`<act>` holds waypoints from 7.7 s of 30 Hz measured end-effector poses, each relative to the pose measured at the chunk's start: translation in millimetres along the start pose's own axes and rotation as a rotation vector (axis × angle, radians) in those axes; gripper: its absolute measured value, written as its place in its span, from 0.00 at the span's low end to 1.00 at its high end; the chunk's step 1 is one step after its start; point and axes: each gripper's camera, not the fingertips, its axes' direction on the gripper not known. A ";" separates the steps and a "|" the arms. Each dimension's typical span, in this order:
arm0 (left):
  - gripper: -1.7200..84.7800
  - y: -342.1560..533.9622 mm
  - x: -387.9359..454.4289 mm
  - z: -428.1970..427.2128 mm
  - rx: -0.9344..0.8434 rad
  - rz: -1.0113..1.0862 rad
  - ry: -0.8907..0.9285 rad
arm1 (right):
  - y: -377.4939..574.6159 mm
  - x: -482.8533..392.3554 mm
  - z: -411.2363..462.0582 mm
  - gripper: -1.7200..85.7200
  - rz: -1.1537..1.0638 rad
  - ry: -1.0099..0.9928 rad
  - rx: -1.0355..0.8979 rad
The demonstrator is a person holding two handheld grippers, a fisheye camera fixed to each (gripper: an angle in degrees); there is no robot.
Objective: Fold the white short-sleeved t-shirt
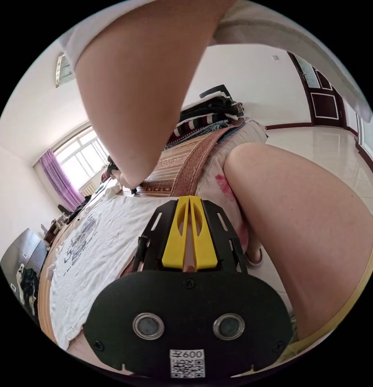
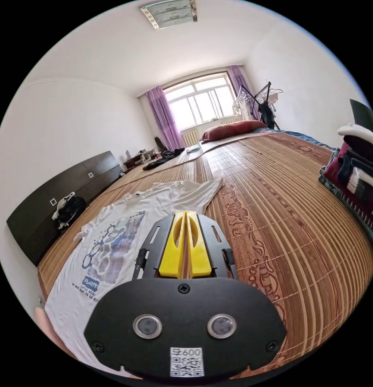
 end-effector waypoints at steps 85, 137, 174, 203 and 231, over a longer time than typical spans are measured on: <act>0.03 236.3 -371.1 -219.0 -0.600 -0.558 -0.915 | 102.7 41.3 -119.5 0.01 0.011 -0.192 -0.031; 0.03 353.3 -598.2 -257.3 -0.335 -0.883 -0.227 | 158.2 100.1 -102.2 0.01 0.227 -0.366 0.070; 0.03 349.0 -569.4 -269.1 -0.364 -0.912 -0.294 | 164.5 94.4 -91.7 0.01 0.264 -0.365 0.064; 0.03 341.2 -528.6 -278.3 -0.384 -0.900 -0.316 | 176.9 92.3 -109.5 0.01 0.275 -0.366 0.063; 0.03 324.2 -499.3 -287.1 -0.399 -0.892 -0.327 | 174.1 102.7 -136.3 0.01 0.286 -0.381 0.069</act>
